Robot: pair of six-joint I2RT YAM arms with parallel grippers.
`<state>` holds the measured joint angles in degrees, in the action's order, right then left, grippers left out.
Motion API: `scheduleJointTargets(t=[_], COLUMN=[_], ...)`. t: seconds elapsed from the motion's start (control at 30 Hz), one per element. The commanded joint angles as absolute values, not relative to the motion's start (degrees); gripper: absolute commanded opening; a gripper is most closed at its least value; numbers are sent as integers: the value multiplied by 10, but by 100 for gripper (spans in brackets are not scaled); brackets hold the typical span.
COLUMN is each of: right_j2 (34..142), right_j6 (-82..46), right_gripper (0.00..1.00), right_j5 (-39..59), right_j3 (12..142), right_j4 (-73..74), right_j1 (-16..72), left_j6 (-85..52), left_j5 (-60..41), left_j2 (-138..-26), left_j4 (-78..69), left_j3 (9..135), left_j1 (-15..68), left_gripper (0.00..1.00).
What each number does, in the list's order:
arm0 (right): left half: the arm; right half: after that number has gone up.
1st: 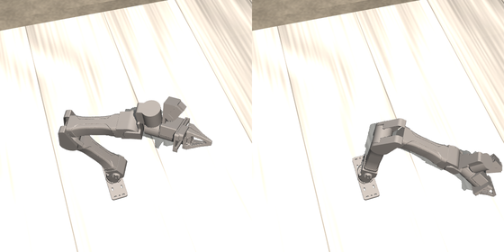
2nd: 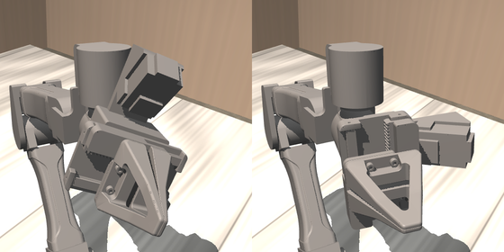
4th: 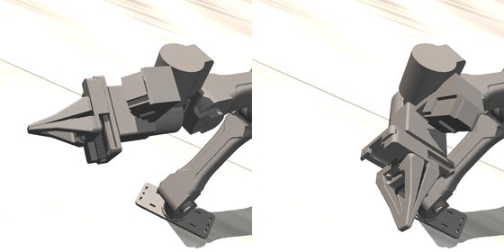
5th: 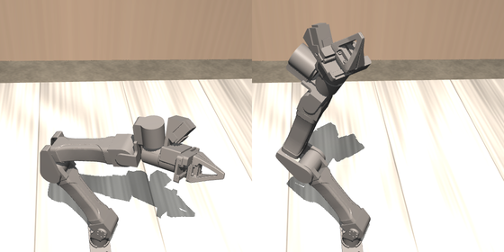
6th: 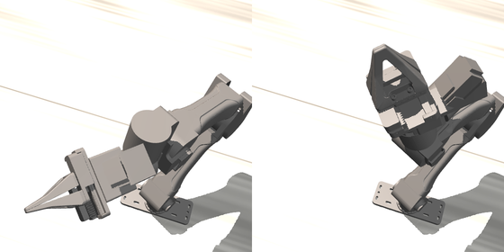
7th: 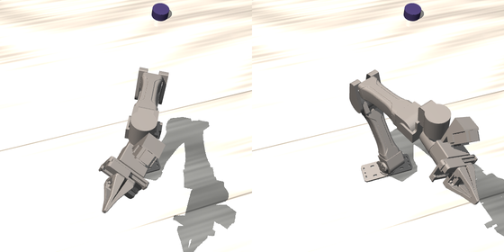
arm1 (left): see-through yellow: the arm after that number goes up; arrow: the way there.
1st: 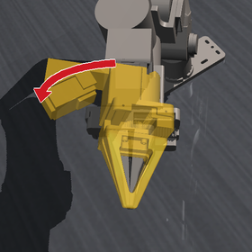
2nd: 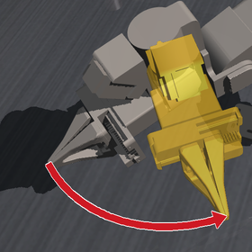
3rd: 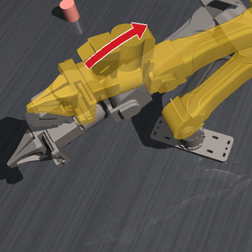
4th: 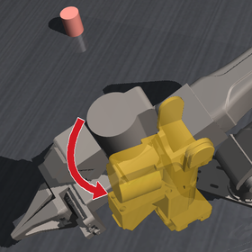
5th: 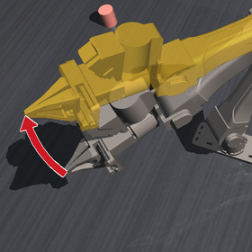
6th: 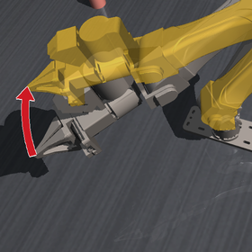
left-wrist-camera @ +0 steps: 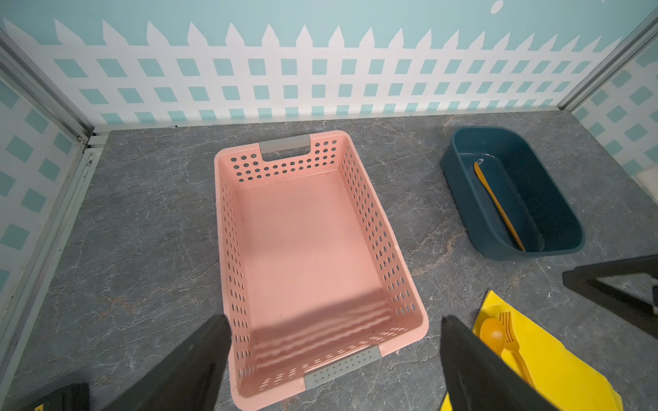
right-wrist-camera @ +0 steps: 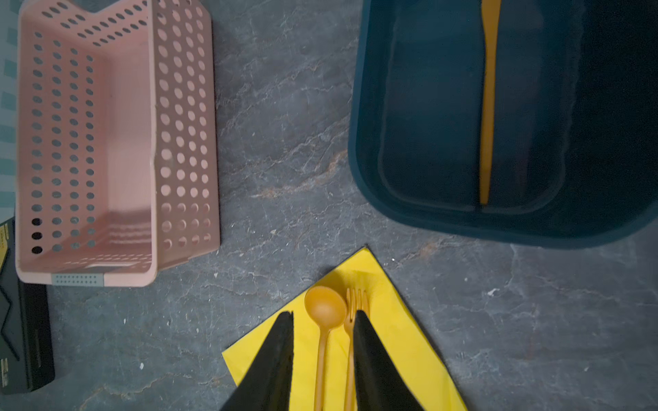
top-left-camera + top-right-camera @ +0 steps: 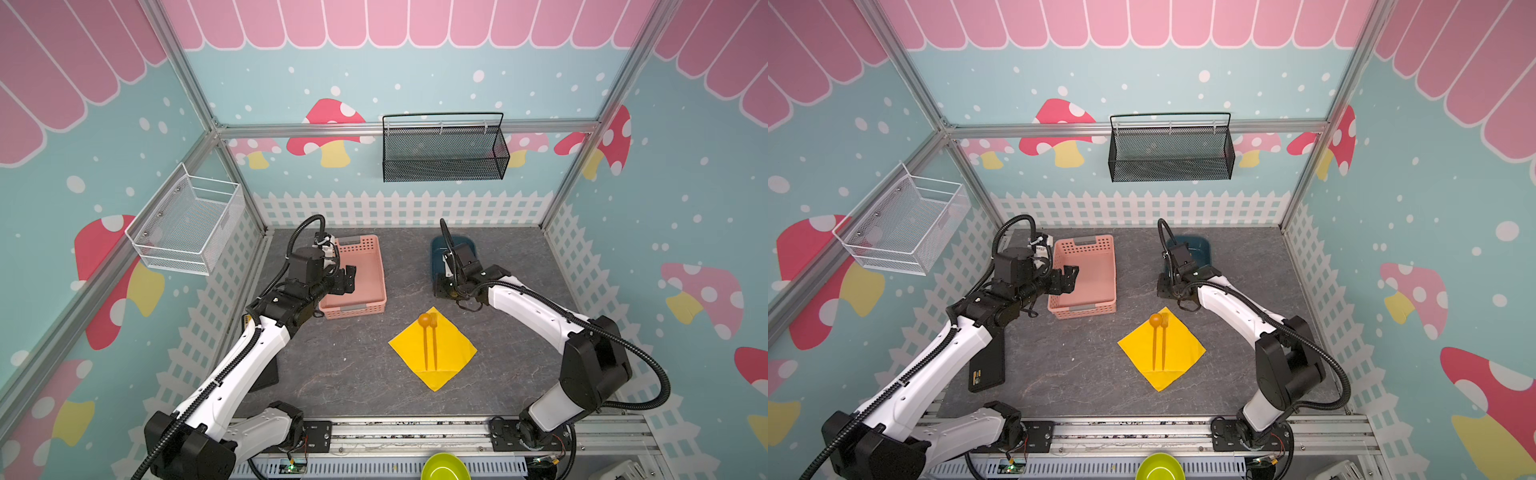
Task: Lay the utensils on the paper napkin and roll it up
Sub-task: 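Move the right gripper back over the yellow knife in the teal tray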
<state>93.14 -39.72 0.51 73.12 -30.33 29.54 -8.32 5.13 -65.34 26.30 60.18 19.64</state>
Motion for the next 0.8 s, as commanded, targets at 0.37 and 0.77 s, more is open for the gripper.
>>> scheduleJointTargets(t=[0.37, 0.77], right_j2=[1084, 1221], right_j6=[-291, -264], right_gripper=[30, 27], right_j5=[-9, 14], right_j3=[916, 1036], right_j4=[-393, -439], right_j1=[213, 160], left_j6=[-63, -58], left_j5=[53, 71], left_j2=[-651, -665], left_j4=[268, 264], left_j3=[590, 584], left_j1=[199, 199], left_gripper=[93, 93])
